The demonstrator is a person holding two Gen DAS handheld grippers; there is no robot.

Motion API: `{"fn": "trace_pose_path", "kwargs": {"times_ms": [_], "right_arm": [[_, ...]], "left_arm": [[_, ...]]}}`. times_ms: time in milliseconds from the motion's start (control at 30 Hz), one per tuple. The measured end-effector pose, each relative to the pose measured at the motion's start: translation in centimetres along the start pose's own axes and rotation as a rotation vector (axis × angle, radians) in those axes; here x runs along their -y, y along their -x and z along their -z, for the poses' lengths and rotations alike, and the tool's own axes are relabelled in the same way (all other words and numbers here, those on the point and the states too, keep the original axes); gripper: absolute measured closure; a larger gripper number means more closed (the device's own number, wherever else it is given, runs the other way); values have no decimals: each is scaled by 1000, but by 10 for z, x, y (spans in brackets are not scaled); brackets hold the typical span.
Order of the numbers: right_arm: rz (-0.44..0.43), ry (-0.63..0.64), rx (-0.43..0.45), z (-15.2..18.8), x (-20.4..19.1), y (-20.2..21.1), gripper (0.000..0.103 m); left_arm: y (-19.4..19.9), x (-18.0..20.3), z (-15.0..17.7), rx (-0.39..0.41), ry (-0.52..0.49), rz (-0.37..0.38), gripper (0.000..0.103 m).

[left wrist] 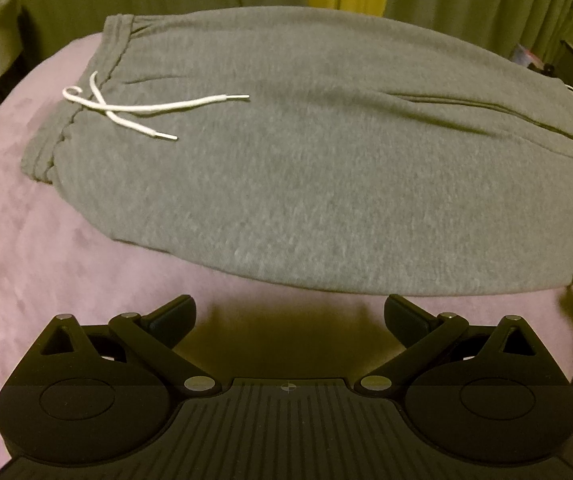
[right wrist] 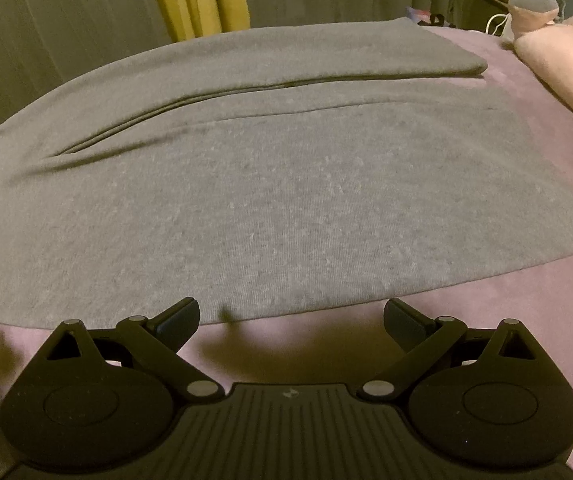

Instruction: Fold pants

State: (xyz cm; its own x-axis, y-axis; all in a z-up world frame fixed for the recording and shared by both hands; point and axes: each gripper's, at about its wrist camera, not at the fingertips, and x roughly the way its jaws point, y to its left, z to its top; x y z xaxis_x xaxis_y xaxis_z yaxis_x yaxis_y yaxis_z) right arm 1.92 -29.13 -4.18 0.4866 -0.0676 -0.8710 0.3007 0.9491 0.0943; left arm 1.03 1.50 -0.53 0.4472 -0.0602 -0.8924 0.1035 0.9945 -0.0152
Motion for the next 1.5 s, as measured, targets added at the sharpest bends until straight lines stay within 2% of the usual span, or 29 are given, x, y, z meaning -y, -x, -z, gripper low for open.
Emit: {"fn": "trace_pose_path", "kwargs": {"times_ms": [200,433,567,667,800,867,933,1033,1133,1233,1300,1367,1433,1500], "right_arm": [[-41,-15,35,-1,4,6,4],[-75,-41,44,-3,11,10,4],[-113,-81,56,-14,21,10,4],[-115,-123,131,-27,27,12,4],[-10,-81,346,-63,23,24,4],[10,-42,372,-82,17,22,4],[-11,12,292,-109,9,5,4],[-15,64,241,-145,-3,-14,4],[17,72,245,-177,-9,-30,4],[46,81,244,-217,-16,-56,4],[39,53,232,-248,-20,-77,4],[41,6,220,-279,-22,-96,4],[51,-59,198,-314,-23,-123,4],[56,-124,167,-342,-20,-153,4]], "left_arm": [[0,-1,0,-3,15,0,0],[7,8,-2,24,-19,-66,0],[8,12,-20,46,18,-65,0],[6,17,-48,102,90,-59,0],[-5,34,-97,183,129,-75,0],[-19,42,-124,203,154,-75,0],[-36,46,-145,199,188,-63,0],[-69,44,-159,221,212,-51,0],[-105,31,-147,234,228,-122,0],[-126,13,-150,209,239,-181,0],[-126,3,-154,251,273,-208,0],[-121,-4,-155,328,287,-248,0],[-119,-5,-154,402,261,-289,0],[-122,-6,-155,429,233,-315,0]]}}
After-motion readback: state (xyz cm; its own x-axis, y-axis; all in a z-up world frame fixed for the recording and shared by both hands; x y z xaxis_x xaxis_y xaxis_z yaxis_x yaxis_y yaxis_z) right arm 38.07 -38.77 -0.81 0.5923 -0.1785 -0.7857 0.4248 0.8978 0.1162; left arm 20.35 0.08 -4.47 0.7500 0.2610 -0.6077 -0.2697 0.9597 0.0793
